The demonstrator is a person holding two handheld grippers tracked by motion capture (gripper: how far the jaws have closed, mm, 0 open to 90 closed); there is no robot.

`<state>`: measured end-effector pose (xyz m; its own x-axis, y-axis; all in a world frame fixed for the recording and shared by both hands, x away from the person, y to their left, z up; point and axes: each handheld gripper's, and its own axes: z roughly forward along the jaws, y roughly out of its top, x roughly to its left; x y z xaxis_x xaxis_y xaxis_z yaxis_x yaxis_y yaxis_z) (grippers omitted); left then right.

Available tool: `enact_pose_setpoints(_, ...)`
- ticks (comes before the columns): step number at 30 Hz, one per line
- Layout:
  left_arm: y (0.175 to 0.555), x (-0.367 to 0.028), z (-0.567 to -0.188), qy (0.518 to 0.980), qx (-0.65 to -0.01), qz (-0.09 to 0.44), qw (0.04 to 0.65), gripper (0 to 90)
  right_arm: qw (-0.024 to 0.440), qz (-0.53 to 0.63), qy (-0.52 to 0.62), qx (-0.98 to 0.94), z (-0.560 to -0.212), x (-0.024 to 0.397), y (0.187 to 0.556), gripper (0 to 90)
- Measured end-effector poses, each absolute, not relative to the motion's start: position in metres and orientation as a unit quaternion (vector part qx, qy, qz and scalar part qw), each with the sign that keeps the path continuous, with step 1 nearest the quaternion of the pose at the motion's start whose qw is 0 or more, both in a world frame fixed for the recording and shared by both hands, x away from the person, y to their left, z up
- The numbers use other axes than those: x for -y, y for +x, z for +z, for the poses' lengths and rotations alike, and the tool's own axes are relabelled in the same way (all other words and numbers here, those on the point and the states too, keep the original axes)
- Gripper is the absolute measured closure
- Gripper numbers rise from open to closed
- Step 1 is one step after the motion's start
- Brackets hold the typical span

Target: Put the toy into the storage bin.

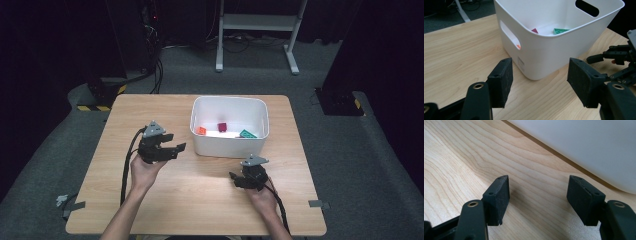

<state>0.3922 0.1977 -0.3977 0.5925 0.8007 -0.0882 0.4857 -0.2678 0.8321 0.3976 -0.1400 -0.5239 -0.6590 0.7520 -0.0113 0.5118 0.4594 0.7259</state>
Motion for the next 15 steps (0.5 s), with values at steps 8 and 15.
enact_pose_setpoints(8, 0.38, -0.208, -0.408, 0.761, -0.43, 0.178, 0.452, 37.1, 0.168, 0.358, 0.377, -0.838, -0.524, 0.14, 0.398, 34.7)
enact_pose_setpoints(15, 0.372, -0.214, -0.418, 0.759, -0.436, 0.183, 0.447, 37.1, 0.168, 0.358, 0.377, -0.838, -0.524, 0.14, 0.398, 34.7)
